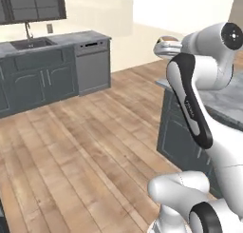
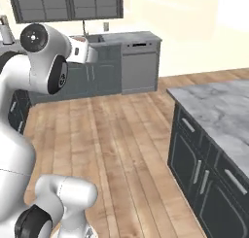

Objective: Pick the cup of tea, navigate to the dining table, and place it on the saucer.

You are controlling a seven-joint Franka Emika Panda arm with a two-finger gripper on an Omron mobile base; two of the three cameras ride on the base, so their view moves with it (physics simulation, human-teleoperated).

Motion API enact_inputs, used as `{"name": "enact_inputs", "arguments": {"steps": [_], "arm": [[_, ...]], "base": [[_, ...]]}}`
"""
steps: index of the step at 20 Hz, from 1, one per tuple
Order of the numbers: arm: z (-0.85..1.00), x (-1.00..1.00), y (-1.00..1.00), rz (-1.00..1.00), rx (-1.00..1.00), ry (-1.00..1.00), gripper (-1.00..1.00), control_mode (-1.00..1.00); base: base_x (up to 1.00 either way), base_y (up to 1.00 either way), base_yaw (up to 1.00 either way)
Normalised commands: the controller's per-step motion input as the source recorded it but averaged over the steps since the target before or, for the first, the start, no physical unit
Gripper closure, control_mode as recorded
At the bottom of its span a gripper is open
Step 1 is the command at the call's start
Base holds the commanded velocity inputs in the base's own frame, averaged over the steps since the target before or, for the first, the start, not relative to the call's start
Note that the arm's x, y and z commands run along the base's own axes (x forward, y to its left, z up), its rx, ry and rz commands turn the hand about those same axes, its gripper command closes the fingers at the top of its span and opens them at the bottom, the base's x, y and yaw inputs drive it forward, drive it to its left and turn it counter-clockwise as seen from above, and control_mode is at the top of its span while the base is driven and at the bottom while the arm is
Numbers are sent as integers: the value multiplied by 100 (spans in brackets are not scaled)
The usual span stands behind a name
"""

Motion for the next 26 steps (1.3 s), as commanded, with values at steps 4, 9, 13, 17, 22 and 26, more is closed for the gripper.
{"name": "enact_inputs", "arguments": {"steps": [4, 9, 13, 17, 22, 26], "arm": [[0, 0, 0, 0, 0, 0, 100, 100], [0, 0, 0, 0, 0, 0, 100, 100], [0, 0, 0, 0, 0, 0, 100, 100], [0, 0, 0, 0, 0, 0, 100, 100], [0, 0, 0, 0, 0, 0, 100, 100], [0, 0, 0, 0, 0, 0, 100, 100]], "base": [[13, 1, -56], [14, 12, -52], [15, 58, -37], [19, 47, -54], [20, 52, -62], [8, 72, -56]]}}
